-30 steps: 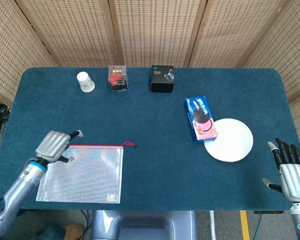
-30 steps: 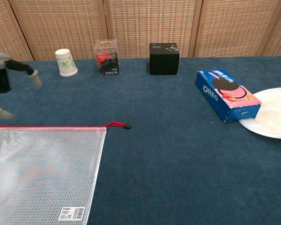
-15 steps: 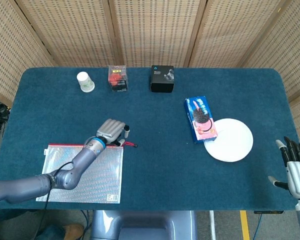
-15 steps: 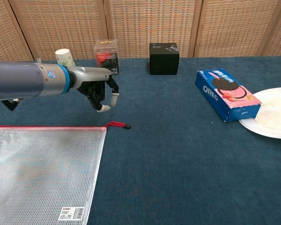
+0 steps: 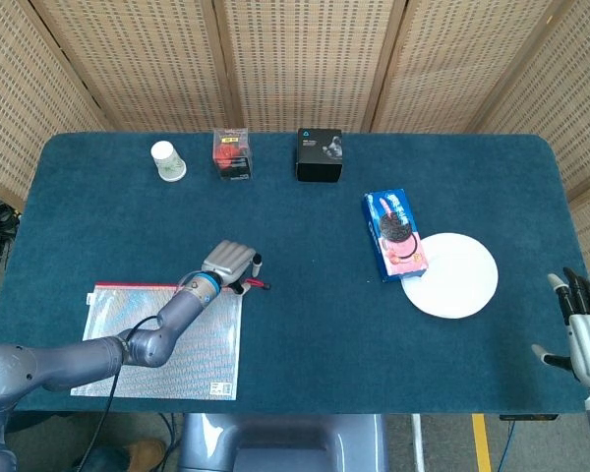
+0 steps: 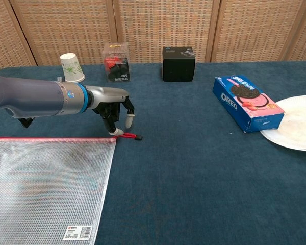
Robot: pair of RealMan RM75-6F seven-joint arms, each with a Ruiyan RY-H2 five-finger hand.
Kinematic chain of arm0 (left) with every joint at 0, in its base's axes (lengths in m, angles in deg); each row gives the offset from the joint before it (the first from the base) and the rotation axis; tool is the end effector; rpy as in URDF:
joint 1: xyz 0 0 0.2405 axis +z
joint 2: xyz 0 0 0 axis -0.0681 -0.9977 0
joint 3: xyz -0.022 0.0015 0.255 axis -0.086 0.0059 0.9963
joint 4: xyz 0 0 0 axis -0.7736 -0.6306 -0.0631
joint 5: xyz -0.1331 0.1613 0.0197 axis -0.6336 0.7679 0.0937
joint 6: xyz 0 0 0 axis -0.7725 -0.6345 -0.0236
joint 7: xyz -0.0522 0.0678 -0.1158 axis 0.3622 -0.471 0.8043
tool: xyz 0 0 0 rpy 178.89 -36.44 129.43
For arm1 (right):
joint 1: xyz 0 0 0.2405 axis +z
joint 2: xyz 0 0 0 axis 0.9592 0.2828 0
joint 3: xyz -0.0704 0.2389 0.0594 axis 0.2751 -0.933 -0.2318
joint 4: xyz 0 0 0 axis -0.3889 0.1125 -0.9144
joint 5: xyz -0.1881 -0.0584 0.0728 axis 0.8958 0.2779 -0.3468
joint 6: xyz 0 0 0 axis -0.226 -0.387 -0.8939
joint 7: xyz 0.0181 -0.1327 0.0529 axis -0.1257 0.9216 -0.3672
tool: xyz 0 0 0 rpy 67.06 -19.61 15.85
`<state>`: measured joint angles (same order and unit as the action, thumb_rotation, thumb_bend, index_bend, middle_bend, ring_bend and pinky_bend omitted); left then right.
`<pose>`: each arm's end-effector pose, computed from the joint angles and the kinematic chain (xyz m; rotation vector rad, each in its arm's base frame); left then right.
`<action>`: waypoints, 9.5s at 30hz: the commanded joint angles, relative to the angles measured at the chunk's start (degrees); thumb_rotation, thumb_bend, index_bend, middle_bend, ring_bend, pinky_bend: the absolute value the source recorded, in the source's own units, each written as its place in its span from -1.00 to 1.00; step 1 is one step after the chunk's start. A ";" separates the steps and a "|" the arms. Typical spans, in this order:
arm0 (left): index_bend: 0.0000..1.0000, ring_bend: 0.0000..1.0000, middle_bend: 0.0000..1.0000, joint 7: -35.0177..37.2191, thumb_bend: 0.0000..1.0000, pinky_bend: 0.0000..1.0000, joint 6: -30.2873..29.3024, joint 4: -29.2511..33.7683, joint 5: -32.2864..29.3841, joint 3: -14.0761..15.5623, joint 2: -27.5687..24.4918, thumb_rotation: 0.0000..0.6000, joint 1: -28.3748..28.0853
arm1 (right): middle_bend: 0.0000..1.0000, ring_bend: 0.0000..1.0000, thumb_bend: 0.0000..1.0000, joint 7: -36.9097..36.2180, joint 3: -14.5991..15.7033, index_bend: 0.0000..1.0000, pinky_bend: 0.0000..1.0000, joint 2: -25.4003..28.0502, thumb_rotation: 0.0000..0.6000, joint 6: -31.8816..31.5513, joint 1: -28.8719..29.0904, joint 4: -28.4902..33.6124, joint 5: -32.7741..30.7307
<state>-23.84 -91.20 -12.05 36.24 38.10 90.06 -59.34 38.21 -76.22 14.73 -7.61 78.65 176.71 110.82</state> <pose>-0.0998 0.4024 -0.0738 -2.0838 -1.0805 -0.6224 -0.3299 -0.1944 0.1827 1.3183 -0.8747 0.8092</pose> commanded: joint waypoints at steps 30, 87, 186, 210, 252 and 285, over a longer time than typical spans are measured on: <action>-0.03 0.97 1.00 3.48 -0.27 1.00 0.14 -5.98 -0.77 2.40 5.28 1.00 -2.09 | -1.00 -1.00 -1.00 -1.87 0.13 -0.77 -1.00 0.92 1.00 0.91 0.13 -0.04 -0.47; 0.28 0.97 1.00 15.58 0.13 1.00 -10.52 13.21 10.36 -10.44 -6.84 1.00 -0.97 | 0.26 0.45 -1.00 -30.95 -9.23 -0.52 0.19 5.99 1.00 37.73 25.07 9.03 -10.43; 0.27 0.97 1.00 30.52 0.13 1.00 -13.23 11.17 12.17 -16.06 -0.43 1.00 -0.04 | 0.76 0.84 -0.02 -17.25 -16.10 0.19 0.73 -19.31 1.00 43.86 53.06 -0.38 -63.09; 0.64 0.97 1.00 30.03 0.27 1.00 -13.60 11.41 11.54 -16.11 -0.80 1.00 0.32 | 0.79 0.87 0.57 -17.19 -17.91 0.44 0.73 -18.69 1.00 44.17 51.28 1.24 -62.26; 0.72 0.97 1.00 30.00 0.74 1.00 -13.33 8.92 9.15 -15.59 -3.61 1.00 3.20 | 0.82 0.91 0.57 -23.54 -22.64 0.52 0.73 -15.07 1.00 45.58 46.47 4.13 -58.86; 0.72 0.97 1.00 34.51 0.74 1.00 -10.26 3.56 10.37 -14.18 -6.38 1.00 7.56 | 0.82 0.91 0.57 -30.71 -27.40 0.55 0.73 -8.13 1.00 49.52 42.35 6.48 -56.82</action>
<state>10.54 -101.50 -8.40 46.58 23.90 83.82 -51.92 7.67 -103.49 6.39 41.82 121.15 183.21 53.92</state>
